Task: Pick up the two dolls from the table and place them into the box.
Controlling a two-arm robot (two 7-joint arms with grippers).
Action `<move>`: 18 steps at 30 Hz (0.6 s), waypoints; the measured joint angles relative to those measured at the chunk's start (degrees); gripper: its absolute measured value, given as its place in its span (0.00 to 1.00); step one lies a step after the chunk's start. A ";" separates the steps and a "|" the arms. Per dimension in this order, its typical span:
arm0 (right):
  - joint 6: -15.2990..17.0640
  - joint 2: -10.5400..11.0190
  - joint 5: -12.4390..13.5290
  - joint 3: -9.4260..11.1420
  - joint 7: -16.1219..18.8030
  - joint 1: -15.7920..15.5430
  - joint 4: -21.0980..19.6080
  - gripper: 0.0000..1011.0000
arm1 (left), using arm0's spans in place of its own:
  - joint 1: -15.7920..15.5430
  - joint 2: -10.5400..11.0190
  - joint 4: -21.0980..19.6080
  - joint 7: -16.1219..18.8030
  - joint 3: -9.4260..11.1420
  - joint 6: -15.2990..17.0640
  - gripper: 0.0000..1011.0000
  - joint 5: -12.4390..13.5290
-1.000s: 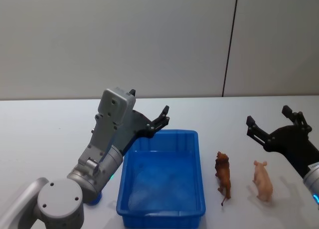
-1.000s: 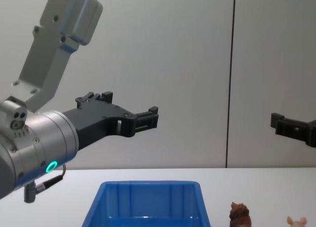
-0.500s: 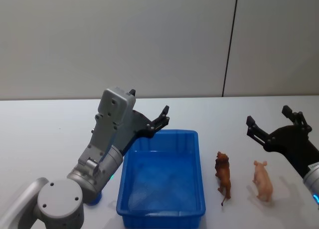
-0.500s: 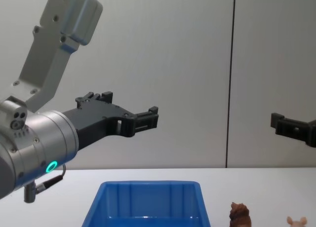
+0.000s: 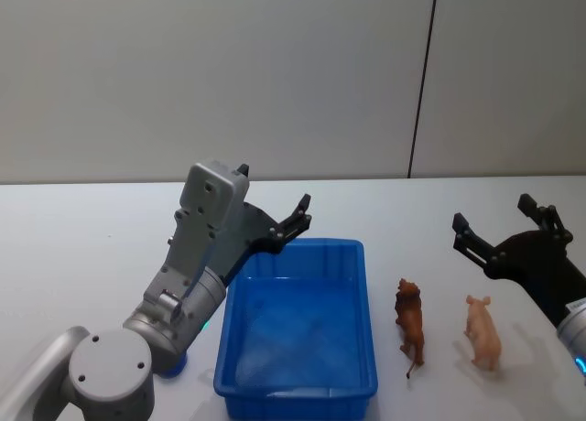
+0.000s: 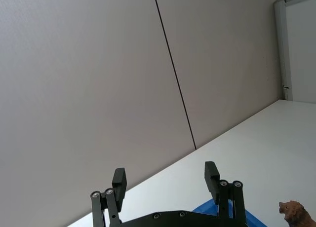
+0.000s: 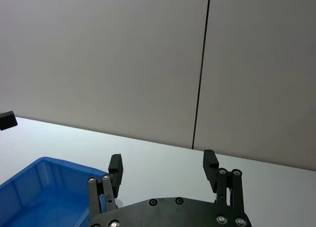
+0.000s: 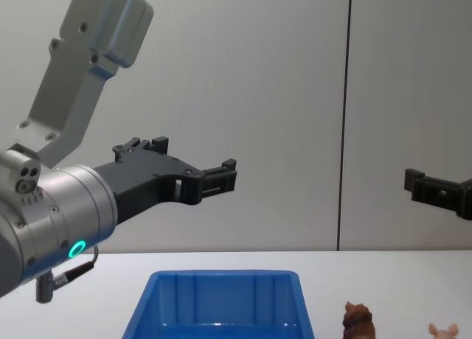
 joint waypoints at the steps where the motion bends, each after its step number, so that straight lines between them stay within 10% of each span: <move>1: 0.00 0.00 0.00 0.00 0.00 0.00 0.00 0.99 | 0.00 0.00 0.00 0.00 0.00 0.00 0.99 0.00; 18: 5.96 -1.88 -2.14 -0.50 -4.26 1.21 1.42 0.99 | 0.00 0.00 0.00 0.00 0.00 0.00 0.99 0.00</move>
